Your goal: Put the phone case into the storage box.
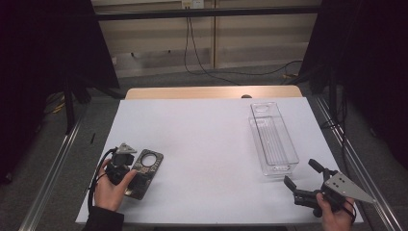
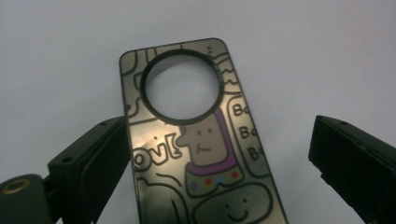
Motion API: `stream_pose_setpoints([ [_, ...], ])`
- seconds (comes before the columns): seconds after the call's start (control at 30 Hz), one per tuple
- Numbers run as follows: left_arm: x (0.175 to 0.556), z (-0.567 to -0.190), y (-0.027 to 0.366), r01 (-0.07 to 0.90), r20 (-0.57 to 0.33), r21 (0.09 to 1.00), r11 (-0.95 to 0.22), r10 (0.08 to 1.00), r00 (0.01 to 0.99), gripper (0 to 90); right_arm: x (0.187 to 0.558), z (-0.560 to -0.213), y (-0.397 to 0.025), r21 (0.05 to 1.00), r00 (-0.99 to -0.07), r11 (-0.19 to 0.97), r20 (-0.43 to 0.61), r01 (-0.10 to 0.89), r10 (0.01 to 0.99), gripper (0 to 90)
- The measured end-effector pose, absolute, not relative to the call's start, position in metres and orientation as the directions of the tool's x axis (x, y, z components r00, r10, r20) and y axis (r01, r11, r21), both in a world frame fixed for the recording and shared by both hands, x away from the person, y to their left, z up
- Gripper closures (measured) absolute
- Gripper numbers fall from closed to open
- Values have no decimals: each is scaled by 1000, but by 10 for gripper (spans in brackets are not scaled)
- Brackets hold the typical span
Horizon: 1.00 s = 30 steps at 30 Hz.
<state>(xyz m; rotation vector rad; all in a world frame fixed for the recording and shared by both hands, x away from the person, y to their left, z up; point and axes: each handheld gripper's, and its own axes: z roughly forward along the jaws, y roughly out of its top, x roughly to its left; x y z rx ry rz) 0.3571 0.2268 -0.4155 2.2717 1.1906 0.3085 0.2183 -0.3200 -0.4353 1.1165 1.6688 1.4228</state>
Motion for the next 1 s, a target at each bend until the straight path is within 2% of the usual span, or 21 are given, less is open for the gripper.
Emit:
stream_pose_setpoints([
  [0.1,369,-422,228,727,-85,534,-431,829,553,55,219,-435,-320,982,-411,43,37,185,911,0],
  [0.2,372,-429,226,747,-76,489,-451,831,552,54,218,-435,-320,982,-413,44,37,184,910,0],
  [0.3,374,-432,223,749,-95,468,-468,817,569,51,219,-436,-320,981,-407,40,40,187,913,0],
  [0.5,379,-437,216,748,-74,431,-506,806,588,35,218,-435,-320,982,-408,44,35,182,912,0],
  [0.63,379,-438,215,744,-64,423,-517,802,594,23,218,-435,-320,983,-408,43,35,181,912,0],
  [0.73,376,-441,210,725,-14,416,-549,794,608,12,218,-435,-320,982,-409,46,33,182,912,0],
  [1.0,372,-445,213,711,-12,458,-533,797,604,0,217,-435,-320,983,-413,44,34,179,910,0],
])
